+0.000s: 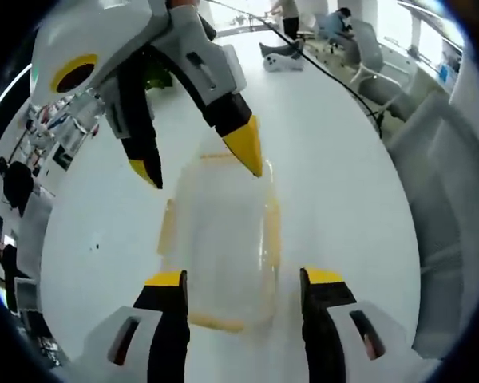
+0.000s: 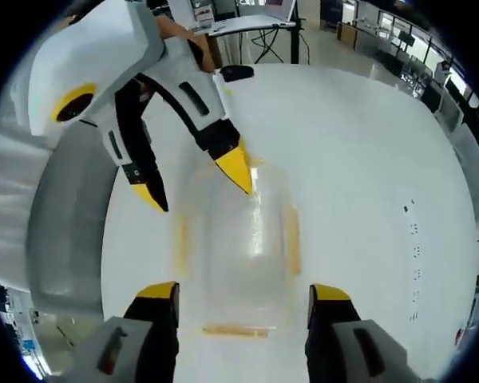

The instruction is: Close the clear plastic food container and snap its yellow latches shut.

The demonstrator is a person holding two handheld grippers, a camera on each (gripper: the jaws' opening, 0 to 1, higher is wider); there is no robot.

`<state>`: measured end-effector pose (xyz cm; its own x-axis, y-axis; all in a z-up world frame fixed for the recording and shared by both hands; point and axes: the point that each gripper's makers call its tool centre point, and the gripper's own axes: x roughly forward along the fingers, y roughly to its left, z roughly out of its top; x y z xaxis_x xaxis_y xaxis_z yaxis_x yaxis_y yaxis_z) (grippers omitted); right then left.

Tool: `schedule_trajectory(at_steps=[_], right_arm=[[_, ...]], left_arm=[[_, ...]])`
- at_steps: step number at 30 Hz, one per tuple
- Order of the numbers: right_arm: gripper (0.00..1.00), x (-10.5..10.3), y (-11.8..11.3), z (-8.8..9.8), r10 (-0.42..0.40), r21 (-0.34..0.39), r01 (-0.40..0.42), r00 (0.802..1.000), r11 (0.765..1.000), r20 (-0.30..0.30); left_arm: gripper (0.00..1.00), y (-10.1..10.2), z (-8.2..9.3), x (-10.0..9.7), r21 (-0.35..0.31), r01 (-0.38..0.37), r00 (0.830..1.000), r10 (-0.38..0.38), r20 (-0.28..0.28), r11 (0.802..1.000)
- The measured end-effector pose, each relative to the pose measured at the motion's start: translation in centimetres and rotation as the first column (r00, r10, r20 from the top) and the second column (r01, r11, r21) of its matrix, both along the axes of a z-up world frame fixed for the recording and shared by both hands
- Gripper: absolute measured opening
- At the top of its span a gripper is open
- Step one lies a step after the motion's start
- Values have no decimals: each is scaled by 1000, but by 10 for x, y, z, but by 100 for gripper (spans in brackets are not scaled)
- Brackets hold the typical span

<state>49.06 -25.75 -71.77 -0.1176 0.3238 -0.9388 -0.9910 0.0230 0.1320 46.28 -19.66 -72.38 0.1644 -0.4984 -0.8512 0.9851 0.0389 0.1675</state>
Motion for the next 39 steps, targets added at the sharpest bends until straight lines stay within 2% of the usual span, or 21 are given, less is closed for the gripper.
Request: schedule_trajectory(at_steps=[6,8,12,16,18,20,22,24,25,35,39], right_arm=[[67,-4,-4,-1,0,-9,0,1000,1000,10],[68,-3,-4,-2,8,-4,-7,1000,1000,30],[68,-2,-4,-1,-12,12,11,999,1000,43],[70,-3,-6,-2,-11,9,11,999,1000,49],[73,-3,-6,-2,-11,12,10,998,1000,59],[75,-4,-6,-3,-16,15,15,998,1000,59],[76,-6,-6,-5,-20,10,20,998,1000,63],[76,-7,-7,-7,-19,10,18,997,1000,74],[76,-7,-7,-7,-21,14,20,997,1000,74],[79,-8,-7,-18,-36,16,35,992,999,119],[79,-11,-7,-22,-53,25,51,992,998,116]], left_arm=[[60,3,0,6,13,-11,1000,10,5,1000],[62,4,-1,6,24,-5,1000,4,10,1000],[67,5,0,11,32,8,999,-9,41,999],[69,5,-1,15,39,5,999,-7,48,999],[74,5,0,19,43,9,997,-12,73,999],[80,4,-1,20,41,14,997,-17,76,999],[79,4,-4,18,50,16,998,-19,61,999],[81,5,-7,22,71,32,995,-38,93,997],[80,6,-9,21,77,32,995,-39,88,996],[81,4,-19,27,99,3,996,-12,87,995],[82,4,-27,27,118,1,996,-11,83,993]])
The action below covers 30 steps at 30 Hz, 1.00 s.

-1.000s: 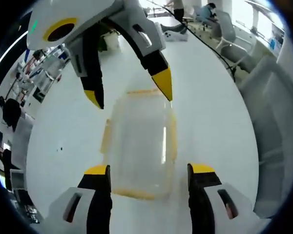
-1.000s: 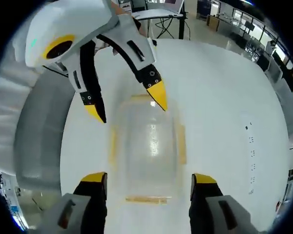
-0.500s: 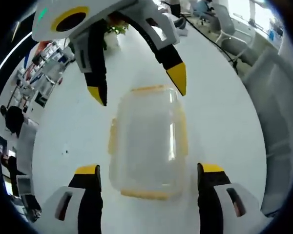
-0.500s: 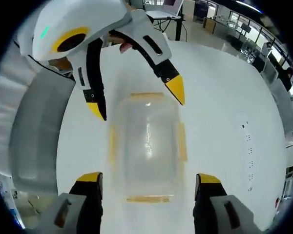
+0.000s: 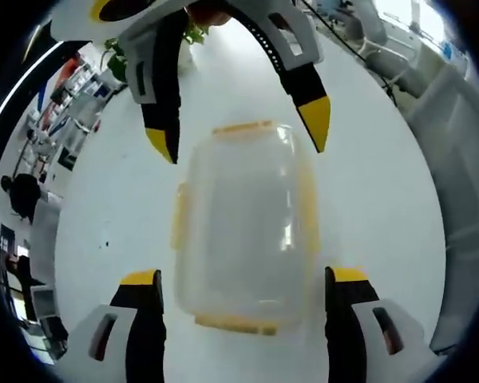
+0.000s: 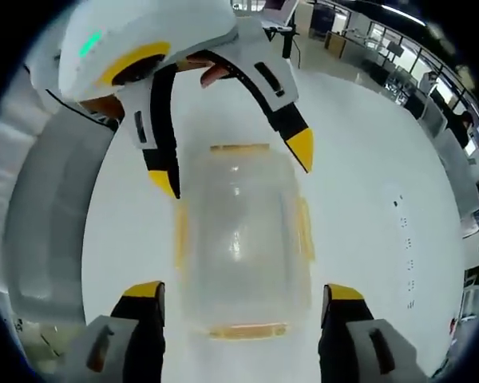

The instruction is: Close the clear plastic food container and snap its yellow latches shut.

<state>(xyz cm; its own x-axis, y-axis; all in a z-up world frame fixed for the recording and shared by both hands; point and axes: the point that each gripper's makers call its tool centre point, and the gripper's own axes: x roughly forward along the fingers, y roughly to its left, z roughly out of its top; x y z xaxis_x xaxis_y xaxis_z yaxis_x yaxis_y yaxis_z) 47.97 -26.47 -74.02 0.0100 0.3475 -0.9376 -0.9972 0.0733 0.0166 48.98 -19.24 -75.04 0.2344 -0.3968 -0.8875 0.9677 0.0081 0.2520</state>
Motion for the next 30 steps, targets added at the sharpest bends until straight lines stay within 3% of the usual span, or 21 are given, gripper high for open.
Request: schedule_trajectory(at_steps=[7,9,12,15,30], right_arm=[[80,-1,-3,-12,-7,-1,7,1000,1000,23],[80,4,-6,-14,-8,-13,9,998,1000,58],[78,0,-4,-16,-36,6,36,999,999,30],[74,4,-6,-17,-21,-7,21,997,1000,73],[74,-1,1,-16,-40,21,39,998,999,53]], left_arm=[[81,-1,-7,1,13,0,1000,0,6,1000],[82,-1,-8,2,16,4,1000,-4,11,1000],[83,-2,-12,4,20,17,1000,-17,19,1000],[80,-1,-17,3,32,13,1000,-13,3,999],[79,3,-16,1,22,11,1000,-11,8,1000]])
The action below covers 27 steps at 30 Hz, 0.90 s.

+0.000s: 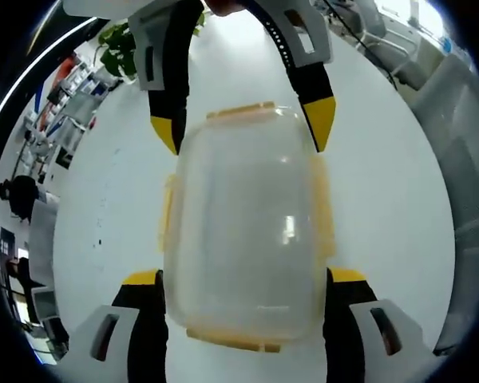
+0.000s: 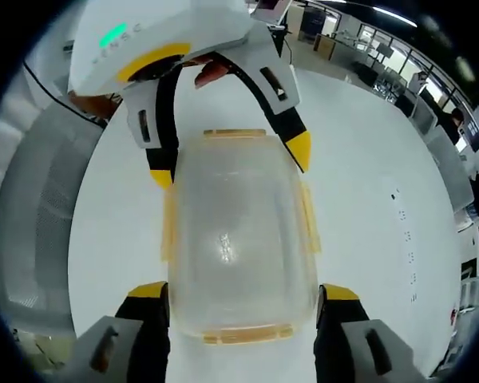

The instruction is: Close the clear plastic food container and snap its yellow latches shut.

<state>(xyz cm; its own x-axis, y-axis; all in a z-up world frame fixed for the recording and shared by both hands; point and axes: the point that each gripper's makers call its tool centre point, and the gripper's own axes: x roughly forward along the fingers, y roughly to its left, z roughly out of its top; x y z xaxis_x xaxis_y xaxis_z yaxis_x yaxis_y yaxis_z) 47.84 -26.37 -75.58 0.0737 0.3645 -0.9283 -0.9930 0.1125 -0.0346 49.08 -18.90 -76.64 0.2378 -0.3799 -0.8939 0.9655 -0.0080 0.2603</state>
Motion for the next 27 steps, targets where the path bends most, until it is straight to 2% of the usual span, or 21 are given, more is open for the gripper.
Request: schedule_trajectory(at_steps=[4,13,27], right_arm=[[74,-4,6,0,2,3,-2,1000,1000,-1],[74,-11,21,0,7,14,-7,1000,1000,-5],[74,-14,56,0,53,28,-53,999,998,-1]], left_arm=[[79,4,2,-2,-12,-20,1000,20,-19,1000],[79,19,1,-10,0,-20,1000,20,-13,1000],[79,55,0,-17,11,-70,998,70,-4,997]])
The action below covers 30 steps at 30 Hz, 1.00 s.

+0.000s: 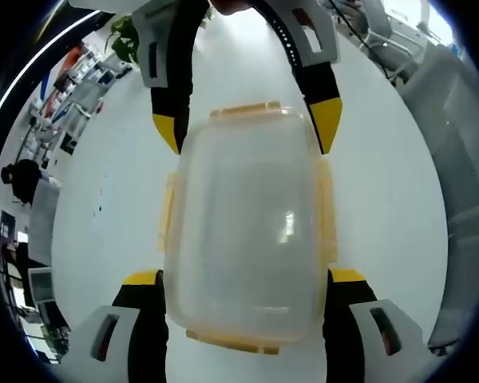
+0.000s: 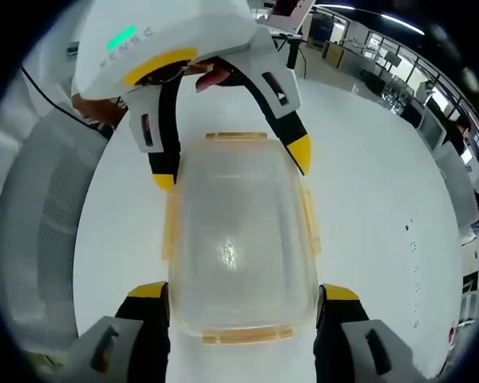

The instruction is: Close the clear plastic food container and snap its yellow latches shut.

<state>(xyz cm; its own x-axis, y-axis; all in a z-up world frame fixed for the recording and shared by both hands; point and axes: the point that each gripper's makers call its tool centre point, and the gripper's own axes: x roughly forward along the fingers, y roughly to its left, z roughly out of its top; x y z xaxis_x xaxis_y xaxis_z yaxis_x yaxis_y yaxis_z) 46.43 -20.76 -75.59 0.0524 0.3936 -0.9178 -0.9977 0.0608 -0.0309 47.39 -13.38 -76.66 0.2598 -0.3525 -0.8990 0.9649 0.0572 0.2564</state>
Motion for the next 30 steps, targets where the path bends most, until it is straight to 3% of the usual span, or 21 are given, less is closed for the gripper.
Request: schedule_trajectory(at_steps=[11,30], right_arm=[[74,4,25,0,11,6,-11,1000,1000,5],[74,21,28,0,20,-10,-20,1000,1000,5]], left_arm=[[79,24,0,4,11,-22,1000,22,5,1000],[79,27,0,19,-16,-25,1000,26,10,1000]])
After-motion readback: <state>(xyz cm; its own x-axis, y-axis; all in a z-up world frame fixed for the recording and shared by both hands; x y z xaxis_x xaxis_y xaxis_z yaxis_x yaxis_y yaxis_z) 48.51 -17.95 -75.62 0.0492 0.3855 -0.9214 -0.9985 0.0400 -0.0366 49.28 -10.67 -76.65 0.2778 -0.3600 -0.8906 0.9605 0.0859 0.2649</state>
